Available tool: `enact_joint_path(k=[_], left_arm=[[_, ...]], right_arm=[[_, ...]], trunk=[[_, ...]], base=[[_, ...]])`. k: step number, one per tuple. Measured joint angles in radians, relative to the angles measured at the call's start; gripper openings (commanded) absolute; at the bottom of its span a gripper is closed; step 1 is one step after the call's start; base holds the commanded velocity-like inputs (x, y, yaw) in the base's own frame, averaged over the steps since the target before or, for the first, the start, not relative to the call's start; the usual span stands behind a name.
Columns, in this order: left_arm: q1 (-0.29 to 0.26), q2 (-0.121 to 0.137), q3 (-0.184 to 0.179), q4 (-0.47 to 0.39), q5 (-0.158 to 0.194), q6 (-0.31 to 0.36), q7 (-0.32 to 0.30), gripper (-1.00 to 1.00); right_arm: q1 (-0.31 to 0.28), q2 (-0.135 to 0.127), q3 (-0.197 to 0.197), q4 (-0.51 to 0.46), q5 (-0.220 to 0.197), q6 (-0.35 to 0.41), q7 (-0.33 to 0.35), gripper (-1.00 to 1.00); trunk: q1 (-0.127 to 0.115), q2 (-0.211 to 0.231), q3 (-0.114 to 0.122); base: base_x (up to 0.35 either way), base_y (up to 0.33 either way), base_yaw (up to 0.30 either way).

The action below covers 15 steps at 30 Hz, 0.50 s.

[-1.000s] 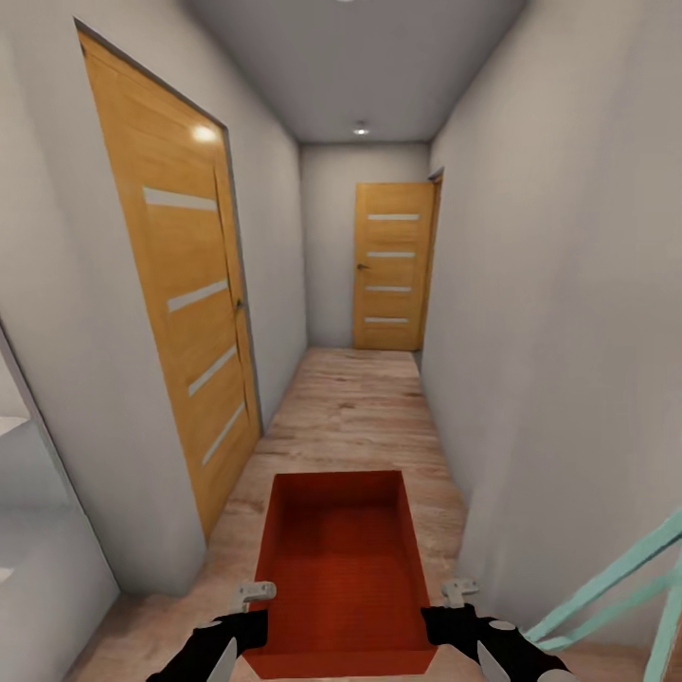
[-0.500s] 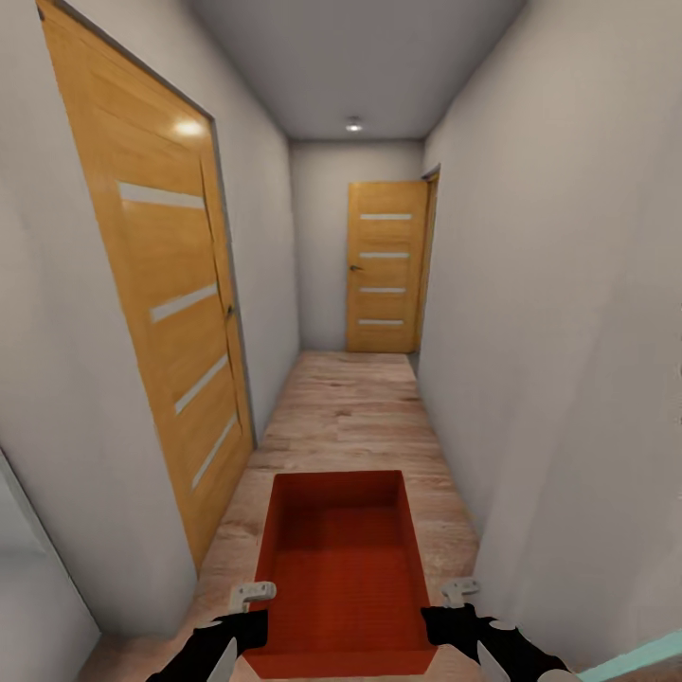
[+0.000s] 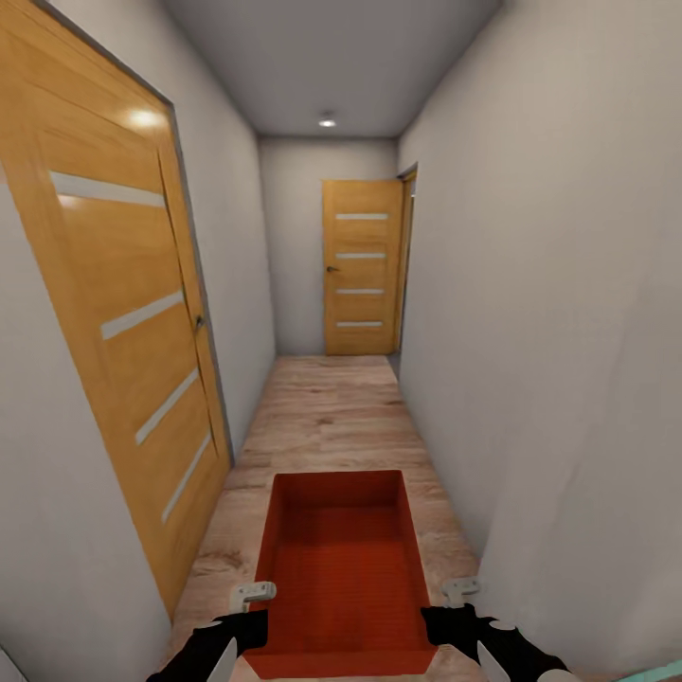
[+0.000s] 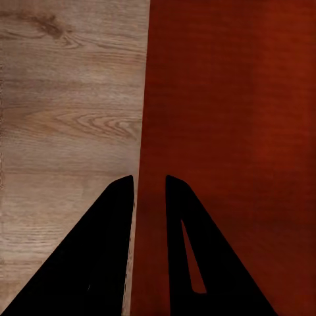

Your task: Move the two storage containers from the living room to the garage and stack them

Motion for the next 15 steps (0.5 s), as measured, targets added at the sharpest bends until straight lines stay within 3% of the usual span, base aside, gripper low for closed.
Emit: enact_joint_path(k=[10, 15], left_arm=[[0.0, 0.0, 0.0, 0.0, 0.0, 0.0, 0.0, -1.0], [0.0, 0.0, 0.0, 0.001, -0.001, 0.0, 0.0, -1.0]], right_arm=[[0.0, 0.0, -0.001, 0.001, 0.0, -0.001, 0.0, -1.0], [0.0, 0.0, 0.0, 0.003, -0.001, -0.002, -0.001, -1.0]], trunk=[[0.0, 0.0, 0.0], [0.0, 0.0, 0.0]], base=[[0.309, 0.169, -0.001], [0.312, 0.071, 0.0]])
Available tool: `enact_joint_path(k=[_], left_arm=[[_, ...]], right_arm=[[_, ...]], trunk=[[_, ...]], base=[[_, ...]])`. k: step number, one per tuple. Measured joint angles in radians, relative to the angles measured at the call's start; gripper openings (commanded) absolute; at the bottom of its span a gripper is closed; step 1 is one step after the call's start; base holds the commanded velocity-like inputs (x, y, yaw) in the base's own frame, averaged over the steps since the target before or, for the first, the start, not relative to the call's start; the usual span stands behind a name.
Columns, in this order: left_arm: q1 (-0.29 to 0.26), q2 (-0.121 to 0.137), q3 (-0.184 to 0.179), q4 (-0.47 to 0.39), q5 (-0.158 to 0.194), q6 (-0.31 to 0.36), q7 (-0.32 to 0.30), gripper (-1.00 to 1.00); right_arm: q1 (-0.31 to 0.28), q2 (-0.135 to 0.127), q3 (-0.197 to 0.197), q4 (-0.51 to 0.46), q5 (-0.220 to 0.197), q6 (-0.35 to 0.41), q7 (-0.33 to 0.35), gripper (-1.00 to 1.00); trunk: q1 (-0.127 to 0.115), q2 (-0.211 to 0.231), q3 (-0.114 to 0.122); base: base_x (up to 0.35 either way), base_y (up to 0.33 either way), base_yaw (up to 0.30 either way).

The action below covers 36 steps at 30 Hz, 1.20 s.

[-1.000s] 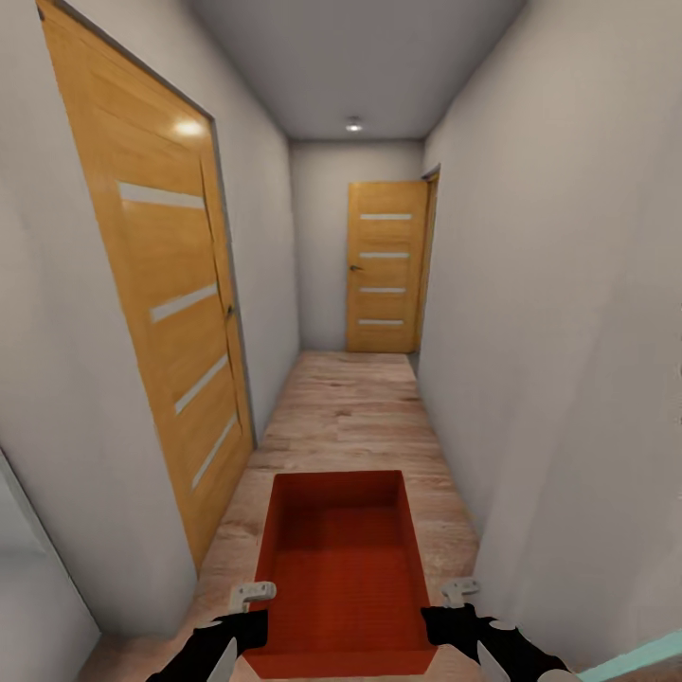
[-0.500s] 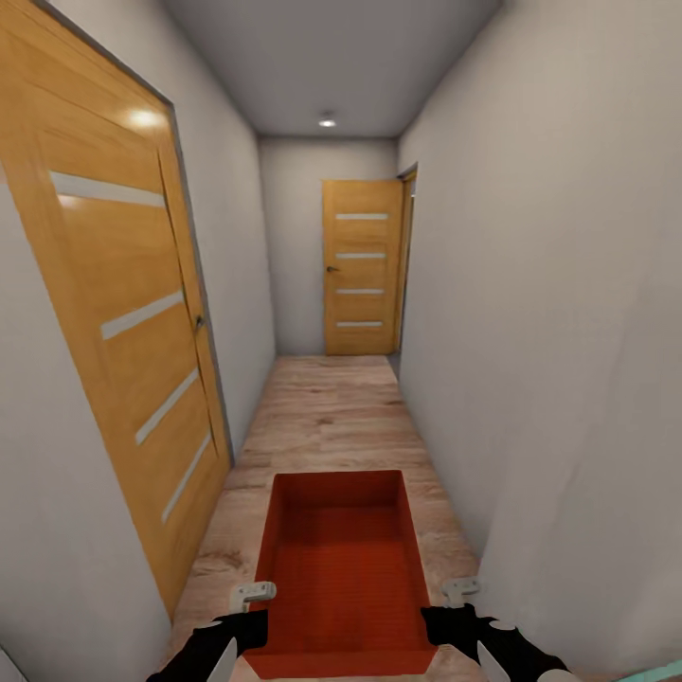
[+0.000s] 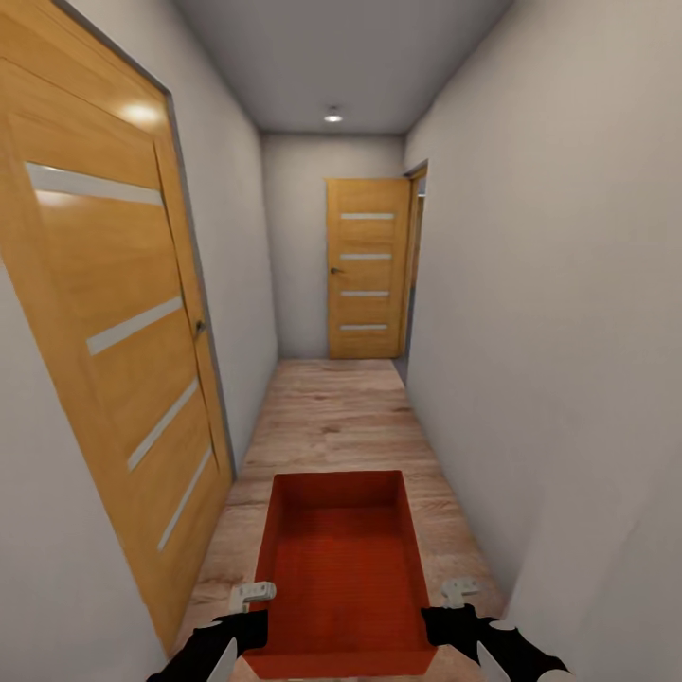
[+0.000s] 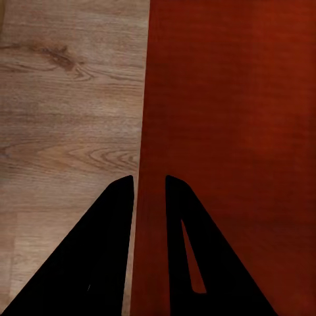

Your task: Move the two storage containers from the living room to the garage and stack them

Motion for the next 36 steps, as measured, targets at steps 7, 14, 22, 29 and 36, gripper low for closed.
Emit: enact_joint_path(k=[7, 14, 22, 29, 36], left_arm=[[0.0, 0.001, 0.0, 0.01, 0.001, 0.0, 0.0, -1.0], [0.0, 0.001, 0.0, 0.01, 0.003, -0.001, -0.001, -1.0], [0.0, 0.001, 0.0, 0.009, 0.003, -0.002, -0.001, -1.0], [0.0, 0.001, 0.0, 0.009, 0.002, -0.003, -0.001, -1.0], [0.0, 0.001, 0.0, 0.009, 0.002, -0.002, -0.001, -1.0]], right_arm=[[0.0, 0.0, 0.0, 0.011, -0.001, 0.0, -0.001, -1.0], [0.0, 0.0, 0.003, 0.008, -0.002, 0.001, -0.002, -1.0], [0.0, 0.0, 0.003, 0.006, -0.002, 0.001, -0.002, -1.0], [0.0, 0.0, 0.004, 0.006, -0.002, 0.001, -0.002, -1.0], [0.0, 0.0, 0.003, 0.007, -0.002, 0.001, -0.002, -1.0]], trunk=[[0.0, 0.0, 0.0], [0.0, 0.0, 0.0], [0.0, 0.0, 0.0], [0.0, 0.0, 0.0], [0.0, 0.0, 0.0]], base=[[0.319, 0.004, 0.0], [0.32, 0.0, 0.0], [0.319, 0.0, 0.0], [0.322, 0.0, 0.0], [0.329, 0.0, 0.0]])
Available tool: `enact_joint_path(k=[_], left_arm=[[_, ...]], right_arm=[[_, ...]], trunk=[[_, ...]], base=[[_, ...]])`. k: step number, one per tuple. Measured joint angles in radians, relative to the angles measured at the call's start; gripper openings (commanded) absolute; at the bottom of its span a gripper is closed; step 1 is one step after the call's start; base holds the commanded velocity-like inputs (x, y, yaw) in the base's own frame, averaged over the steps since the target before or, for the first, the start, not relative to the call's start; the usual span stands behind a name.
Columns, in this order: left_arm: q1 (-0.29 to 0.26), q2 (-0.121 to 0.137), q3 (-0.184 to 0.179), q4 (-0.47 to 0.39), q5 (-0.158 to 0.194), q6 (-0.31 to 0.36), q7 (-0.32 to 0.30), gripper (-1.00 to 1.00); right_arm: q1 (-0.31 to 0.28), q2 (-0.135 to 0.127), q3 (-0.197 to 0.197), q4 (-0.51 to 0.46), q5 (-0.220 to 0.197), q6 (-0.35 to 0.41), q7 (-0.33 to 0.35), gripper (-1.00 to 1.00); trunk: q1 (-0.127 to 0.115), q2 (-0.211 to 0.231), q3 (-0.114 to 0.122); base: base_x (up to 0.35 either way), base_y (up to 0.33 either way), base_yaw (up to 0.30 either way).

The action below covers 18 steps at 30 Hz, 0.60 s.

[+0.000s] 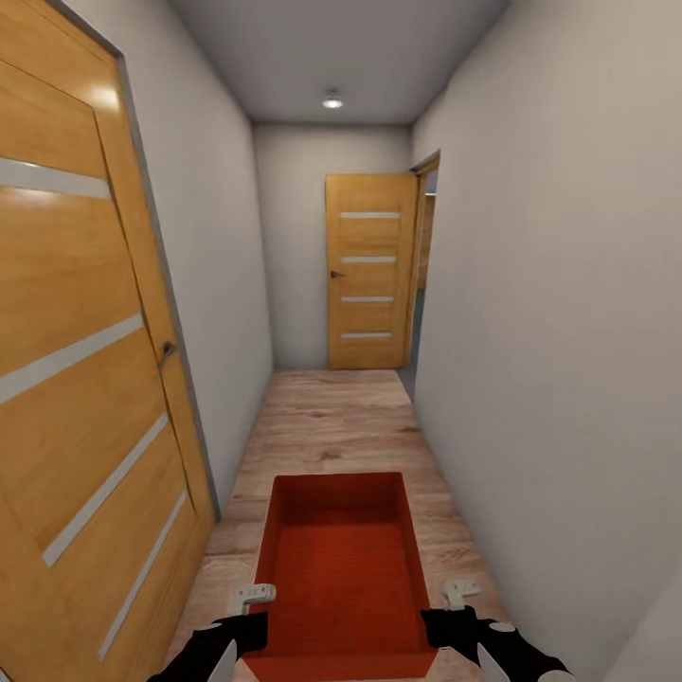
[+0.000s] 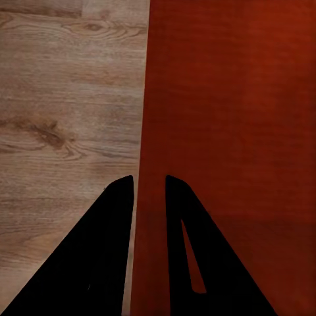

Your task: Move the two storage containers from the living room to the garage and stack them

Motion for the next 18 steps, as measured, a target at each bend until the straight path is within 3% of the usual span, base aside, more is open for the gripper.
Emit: enact_joint_path(k=[18], left_arm=[[0.0, 0.002, 0.0, 0.0, 0.001, 0.0, -0.001, -1.0]], right_arm=[[0.0, 0.002, 0.003, 0.001, -0.003, 0.0, -0.003, -1.0]], trunk=[[0.0, 0.0, 0.0]], base=[[0.329, 0.0, 0.0]])
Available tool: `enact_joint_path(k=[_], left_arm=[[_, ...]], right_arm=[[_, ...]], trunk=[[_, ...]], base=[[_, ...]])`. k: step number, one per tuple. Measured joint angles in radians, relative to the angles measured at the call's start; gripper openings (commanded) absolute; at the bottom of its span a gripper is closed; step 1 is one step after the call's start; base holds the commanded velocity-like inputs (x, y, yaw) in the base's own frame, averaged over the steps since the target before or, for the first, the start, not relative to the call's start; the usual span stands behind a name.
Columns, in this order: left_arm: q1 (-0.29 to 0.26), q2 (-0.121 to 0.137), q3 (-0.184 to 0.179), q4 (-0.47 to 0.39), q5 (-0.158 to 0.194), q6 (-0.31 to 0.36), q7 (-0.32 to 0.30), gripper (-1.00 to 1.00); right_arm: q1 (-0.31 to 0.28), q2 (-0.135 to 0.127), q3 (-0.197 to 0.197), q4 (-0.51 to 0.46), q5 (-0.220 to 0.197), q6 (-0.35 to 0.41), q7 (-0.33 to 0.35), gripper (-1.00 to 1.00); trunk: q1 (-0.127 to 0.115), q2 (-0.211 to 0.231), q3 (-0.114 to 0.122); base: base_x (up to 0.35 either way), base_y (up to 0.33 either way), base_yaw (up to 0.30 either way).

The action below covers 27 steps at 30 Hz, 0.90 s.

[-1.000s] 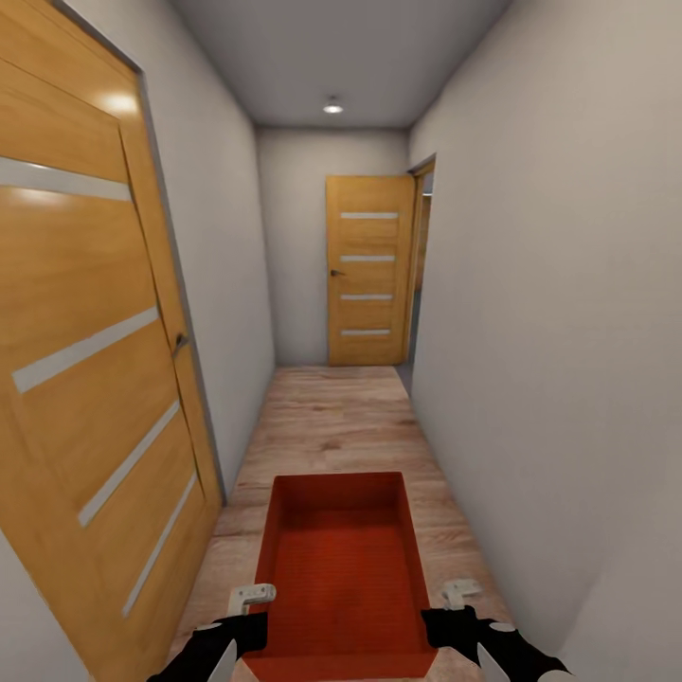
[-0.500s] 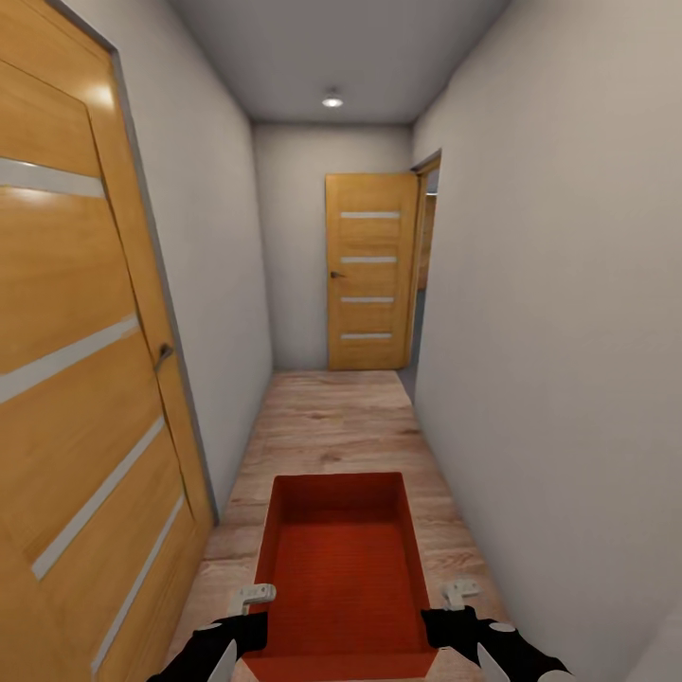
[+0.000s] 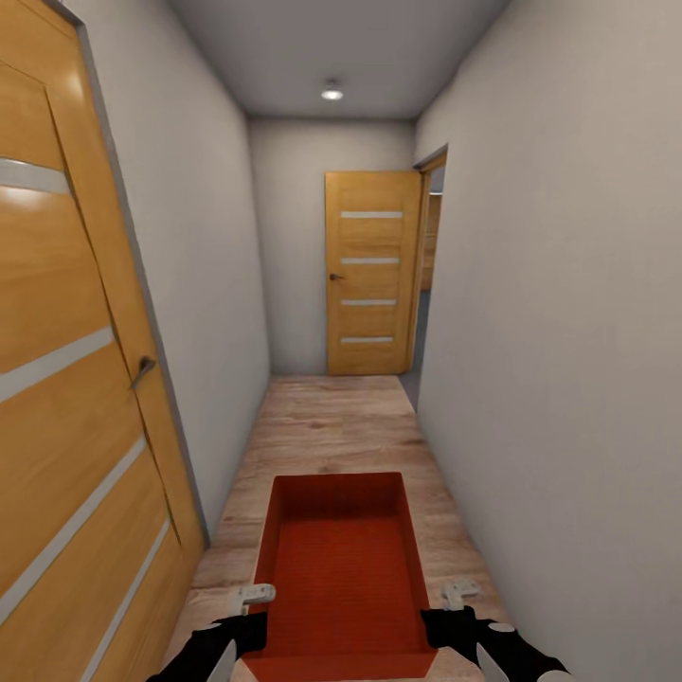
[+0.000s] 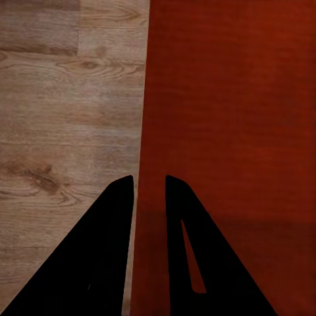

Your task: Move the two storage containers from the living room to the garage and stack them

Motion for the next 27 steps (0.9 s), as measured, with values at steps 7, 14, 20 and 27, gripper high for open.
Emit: enact_joint_path(k=[7, 14, 20, 27], left_arm=[[0.0, 0.001, 0.0, 0.0, 0.0, 0.0, -0.001, -1.0], [0.0, 0.001, 0.0, 0.0, 0.0, 0.0, -0.001, -1.0], [0.0, 0.001, 0.0, 0.0, 0.0, 0.0, -0.001, -1.0], [0.0, 0.001, -0.001, -0.001, 0.001, 0.0, -0.001, -1.0]], right_arm=[[0.0, 0.001, 0.0, 0.0, 0.0, 0.0, -0.002, -1.0], [0.0, 0.001, 0.0, 0.0, 0.0, 0.0, -0.001, -1.0], [0.0, 0.001, 0.0, 0.0, 0.001, 0.0, -0.001, -1.0], [0.0, 0.001, -0.001, -0.001, 0.001, 0.0, -0.001, -1.0]], trunk=[[0.0, 0.0, 0.0], [0.0, 0.0, 0.0], [0.0, 0.0, 0.0], [0.0, 0.0, 0.0]], base=[[0.329, 0.0, 0.0], [0.329, 0.0, 0.0], [0.329, 0.0, 0.0], [0.329, 0.0, 0.0]])
